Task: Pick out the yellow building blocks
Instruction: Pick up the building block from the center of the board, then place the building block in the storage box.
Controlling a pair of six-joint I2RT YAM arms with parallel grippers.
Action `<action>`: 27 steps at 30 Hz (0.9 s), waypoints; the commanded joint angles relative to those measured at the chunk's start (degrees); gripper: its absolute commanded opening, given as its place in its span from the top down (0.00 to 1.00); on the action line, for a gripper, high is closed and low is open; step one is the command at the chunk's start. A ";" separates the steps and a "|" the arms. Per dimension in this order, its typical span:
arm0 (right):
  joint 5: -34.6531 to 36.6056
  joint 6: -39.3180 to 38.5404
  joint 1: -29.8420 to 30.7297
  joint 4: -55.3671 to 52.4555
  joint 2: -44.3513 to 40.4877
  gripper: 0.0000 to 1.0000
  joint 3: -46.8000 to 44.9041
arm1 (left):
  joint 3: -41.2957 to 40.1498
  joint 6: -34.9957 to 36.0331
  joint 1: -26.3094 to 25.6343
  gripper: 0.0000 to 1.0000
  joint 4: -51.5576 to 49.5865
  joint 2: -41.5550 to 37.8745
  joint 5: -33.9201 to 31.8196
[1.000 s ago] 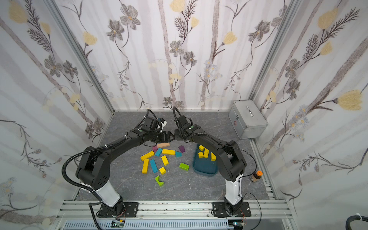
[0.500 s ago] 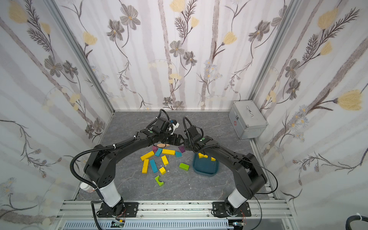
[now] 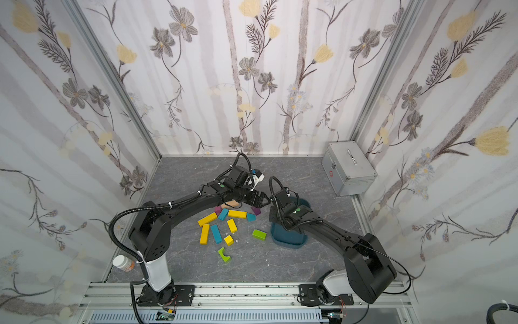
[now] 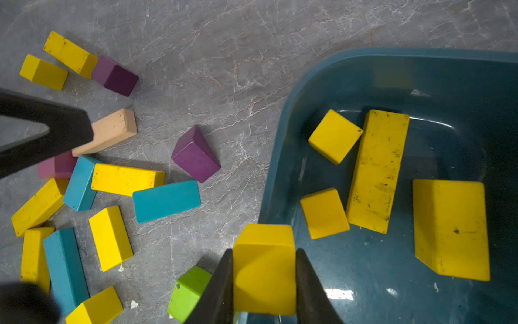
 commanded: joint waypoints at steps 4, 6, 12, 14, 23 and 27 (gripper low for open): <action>1.40 3.81 -0.01 0.99 -1.25 0.81 -3.23 | 0.77 1.31 -1.52 0.13 1.17 0.75 1.75; 1.36 4.02 -0.12 1.61 -1.45 0.81 -4.11 | 0.71 1.78 -1.91 0.13 0.85 0.84 1.91; 1.12 4.39 -0.33 1.76 -1.24 0.82 -3.89 | 0.52 1.98 -2.18 0.13 -0.33 0.82 -0.10; 1.88 4.52 -0.40 0.79 -1.61 0.82 -3.97 | 0.54 2.16 -2.13 0.13 -0.51 0.81 -0.20; 2.04 5.77 -0.71 0.33 -2.86 0.78 -8.43 | 0.54 1.28 -2.19 0.13 -0.71 1.21 0.42; 1.73 6.24 -0.78 1.27 -2.22 0.74 -9.35 | 0.62 1.46 -2.16 0.12 -1.10 1.13 0.24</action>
